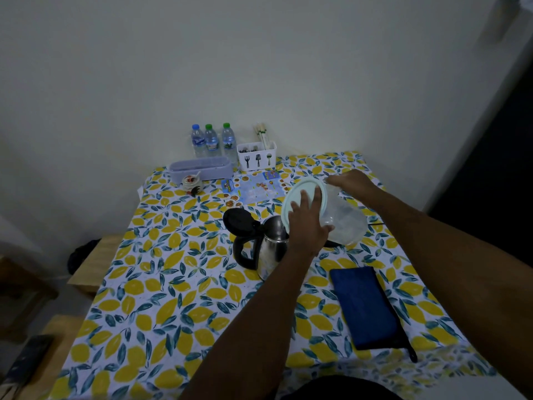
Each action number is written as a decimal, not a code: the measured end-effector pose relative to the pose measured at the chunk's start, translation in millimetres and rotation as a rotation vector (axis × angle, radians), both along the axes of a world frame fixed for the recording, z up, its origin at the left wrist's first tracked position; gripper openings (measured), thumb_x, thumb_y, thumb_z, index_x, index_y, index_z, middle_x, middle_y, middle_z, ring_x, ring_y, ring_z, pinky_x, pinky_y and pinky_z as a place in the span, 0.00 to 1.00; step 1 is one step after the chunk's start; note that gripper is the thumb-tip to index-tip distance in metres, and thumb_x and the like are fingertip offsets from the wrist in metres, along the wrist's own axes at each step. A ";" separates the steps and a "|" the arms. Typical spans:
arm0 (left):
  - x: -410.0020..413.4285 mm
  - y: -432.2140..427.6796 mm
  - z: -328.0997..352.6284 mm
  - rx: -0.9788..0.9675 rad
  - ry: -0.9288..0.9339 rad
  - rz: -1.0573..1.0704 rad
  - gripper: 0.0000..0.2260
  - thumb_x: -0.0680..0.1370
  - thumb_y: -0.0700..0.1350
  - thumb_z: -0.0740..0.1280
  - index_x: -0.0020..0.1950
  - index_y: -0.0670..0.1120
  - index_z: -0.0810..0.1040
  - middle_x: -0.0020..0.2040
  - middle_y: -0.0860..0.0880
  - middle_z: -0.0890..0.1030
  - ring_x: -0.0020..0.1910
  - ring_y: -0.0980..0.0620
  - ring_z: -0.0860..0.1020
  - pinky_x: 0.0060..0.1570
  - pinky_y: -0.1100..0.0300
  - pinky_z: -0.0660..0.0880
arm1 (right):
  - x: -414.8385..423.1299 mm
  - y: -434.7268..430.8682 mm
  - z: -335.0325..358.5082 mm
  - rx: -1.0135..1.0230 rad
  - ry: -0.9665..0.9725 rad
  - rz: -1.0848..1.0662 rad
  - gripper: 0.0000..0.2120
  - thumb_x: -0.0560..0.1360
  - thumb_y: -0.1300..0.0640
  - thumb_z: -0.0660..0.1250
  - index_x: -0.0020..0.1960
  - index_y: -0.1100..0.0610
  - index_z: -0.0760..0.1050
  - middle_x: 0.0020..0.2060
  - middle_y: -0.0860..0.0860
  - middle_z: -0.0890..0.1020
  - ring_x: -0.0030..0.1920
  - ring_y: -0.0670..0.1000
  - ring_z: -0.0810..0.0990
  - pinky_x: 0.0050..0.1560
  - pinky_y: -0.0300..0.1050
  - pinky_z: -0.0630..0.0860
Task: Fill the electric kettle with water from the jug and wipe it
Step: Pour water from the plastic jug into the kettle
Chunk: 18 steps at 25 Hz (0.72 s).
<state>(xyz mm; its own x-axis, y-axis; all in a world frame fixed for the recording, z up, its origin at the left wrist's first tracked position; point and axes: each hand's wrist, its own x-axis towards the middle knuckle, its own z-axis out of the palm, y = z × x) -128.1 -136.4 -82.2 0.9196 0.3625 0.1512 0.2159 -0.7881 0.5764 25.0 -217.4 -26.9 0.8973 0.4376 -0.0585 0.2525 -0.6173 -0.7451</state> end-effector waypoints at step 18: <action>142.8 -104.2 -24.8 0.435 0.335 -0.350 0.42 0.75 0.51 0.70 0.78 0.52 0.43 0.79 0.38 0.45 0.74 0.26 0.48 0.71 0.32 0.52 | 101.9 -147.5 -106.8 0.483 0.457 -0.451 0.16 0.72 0.49 0.69 0.32 0.57 0.71 0.26 0.53 0.67 0.26 0.51 0.64 0.29 0.45 0.61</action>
